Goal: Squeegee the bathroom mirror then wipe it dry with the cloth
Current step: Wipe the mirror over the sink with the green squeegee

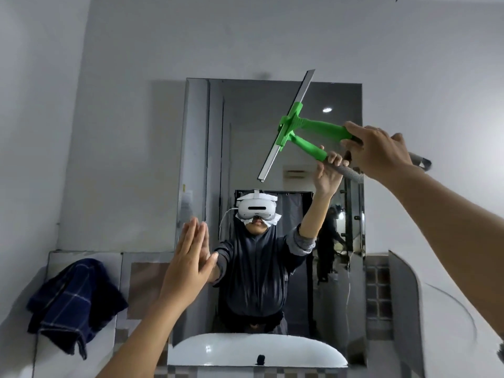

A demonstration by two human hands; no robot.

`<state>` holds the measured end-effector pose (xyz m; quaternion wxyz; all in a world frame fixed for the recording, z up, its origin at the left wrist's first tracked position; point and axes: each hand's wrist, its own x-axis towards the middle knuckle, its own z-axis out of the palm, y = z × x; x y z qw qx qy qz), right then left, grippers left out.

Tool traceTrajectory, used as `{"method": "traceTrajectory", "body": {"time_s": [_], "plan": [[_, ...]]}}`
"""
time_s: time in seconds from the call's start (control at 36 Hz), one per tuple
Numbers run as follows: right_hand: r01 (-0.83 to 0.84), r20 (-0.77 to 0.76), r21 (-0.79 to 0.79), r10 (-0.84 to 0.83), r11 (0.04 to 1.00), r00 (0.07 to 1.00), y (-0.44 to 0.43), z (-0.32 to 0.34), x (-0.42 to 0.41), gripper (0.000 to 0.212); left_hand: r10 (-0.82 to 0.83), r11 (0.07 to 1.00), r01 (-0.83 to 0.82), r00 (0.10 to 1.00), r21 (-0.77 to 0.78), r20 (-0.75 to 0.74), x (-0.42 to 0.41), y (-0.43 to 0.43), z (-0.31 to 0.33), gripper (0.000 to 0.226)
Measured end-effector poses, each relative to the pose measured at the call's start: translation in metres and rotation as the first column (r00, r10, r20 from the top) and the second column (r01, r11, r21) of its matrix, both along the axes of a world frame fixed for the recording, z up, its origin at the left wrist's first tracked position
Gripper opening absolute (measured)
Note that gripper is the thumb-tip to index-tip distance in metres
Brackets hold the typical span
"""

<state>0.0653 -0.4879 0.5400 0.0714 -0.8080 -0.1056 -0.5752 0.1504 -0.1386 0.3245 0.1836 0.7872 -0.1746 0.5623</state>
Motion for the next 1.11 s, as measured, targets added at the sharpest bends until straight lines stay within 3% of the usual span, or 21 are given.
{"method": "traceTrajectory", "body": {"time_s": [0.11,0.53,0.58,1.11], "plan": [[0.022,-0.040,0.068,-0.019,0.997,0.999,-0.007,-0.009,-0.006,0.032,-0.008,1.000,0.007,1.000,-0.029,-0.021,-0.005,0.000,0.002,0.081],[-0.003,-0.092,0.239,0.026,0.971,0.995,0.017,-0.020,0.002,0.022,0.070,0.997,-0.071,0.997,-0.041,-0.036,-0.006,0.005,0.014,0.083],[0.080,-0.128,0.305,-0.043,0.949,0.991,0.043,-0.053,-0.012,0.021,0.018,0.999,-0.015,0.997,0.039,-0.076,-0.011,0.032,-0.001,0.084],[-0.065,-0.074,0.589,0.133,0.806,0.988,0.071,-0.102,-0.005,0.028,0.066,0.997,-0.062,0.994,0.047,-0.091,-0.013,0.001,0.001,0.074]]}}
